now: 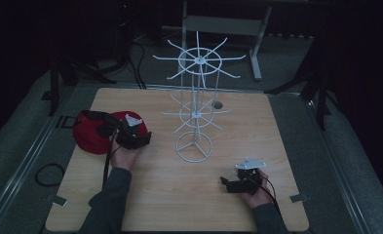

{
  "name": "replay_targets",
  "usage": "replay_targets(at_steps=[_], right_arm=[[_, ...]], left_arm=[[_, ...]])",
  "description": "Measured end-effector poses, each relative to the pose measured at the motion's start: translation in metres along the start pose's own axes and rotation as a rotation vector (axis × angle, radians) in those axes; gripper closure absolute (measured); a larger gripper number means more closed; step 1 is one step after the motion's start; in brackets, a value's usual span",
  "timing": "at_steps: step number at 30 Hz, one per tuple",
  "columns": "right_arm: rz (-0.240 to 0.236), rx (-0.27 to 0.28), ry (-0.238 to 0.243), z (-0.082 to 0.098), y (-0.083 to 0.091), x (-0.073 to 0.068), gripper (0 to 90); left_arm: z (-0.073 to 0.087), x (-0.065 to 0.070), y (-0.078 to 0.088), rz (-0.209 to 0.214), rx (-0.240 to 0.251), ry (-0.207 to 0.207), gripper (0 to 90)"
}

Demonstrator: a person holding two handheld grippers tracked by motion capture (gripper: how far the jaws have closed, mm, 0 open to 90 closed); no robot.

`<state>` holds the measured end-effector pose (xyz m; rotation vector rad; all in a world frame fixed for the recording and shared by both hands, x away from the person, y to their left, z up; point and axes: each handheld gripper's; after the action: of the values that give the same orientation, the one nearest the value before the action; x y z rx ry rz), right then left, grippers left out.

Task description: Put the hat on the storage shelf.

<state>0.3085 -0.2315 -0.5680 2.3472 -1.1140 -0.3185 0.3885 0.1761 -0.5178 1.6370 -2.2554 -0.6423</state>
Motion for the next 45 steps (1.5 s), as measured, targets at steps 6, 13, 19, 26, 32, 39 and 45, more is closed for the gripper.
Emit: replay_targets(at_steps=[6, 13, 19, 26, 32, 39, 45], right_arm=[[0.0, 0.0, 0.0, 0.0, 0.0, 0.0, 13.0], [0.0, 0.0, 0.0, 0.0, 0.0, 0.0, 13.1], [0.0, 0.0, 0.0, 0.0, 0.0, 0.0, 13.1], [0.0, 0.0, -0.001, 0.0, 0.0, 0.0, 13.1], [0.0, 0.0, 0.0, 0.0, 0.0, 0.0, 13.1], [0.0, 0.0, 0.0, 0.0, 0.0, 0.0, 13.1], [0.001, 0.0, 0.0, 0.0, 0.0, 0.0, 13.1]], left_arm=[[0.005, -0.007, -0.004, -0.012, -0.045, -0.035, 40.7], [0.007, -0.009, -0.002, 0.03, -0.088, -0.004, 49.9], [0.009, -0.015, 0.003, 0.074, -0.065, 0.08, 52.1], [0.011, -0.025, 0.004, 0.09, -0.022, 0.189, 65.8], [0.01, -0.027, 0.004, 0.075, 0.011, 0.245, 76.8], [0.013, -0.027, -0.001, 0.037, -0.043, 0.251, 90.0], [0.016, -0.025, 0.009, 0.054, -0.074, 0.238, 90.0]])
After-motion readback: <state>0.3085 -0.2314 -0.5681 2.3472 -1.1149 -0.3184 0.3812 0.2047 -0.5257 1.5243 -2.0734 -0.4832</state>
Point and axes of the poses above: each handheld gripper's, and its own axes: y roughly backward along the jaws, z roughly out of its underside, x roughly to its right, and after that the axes turned 11 degrees about x, right-handed
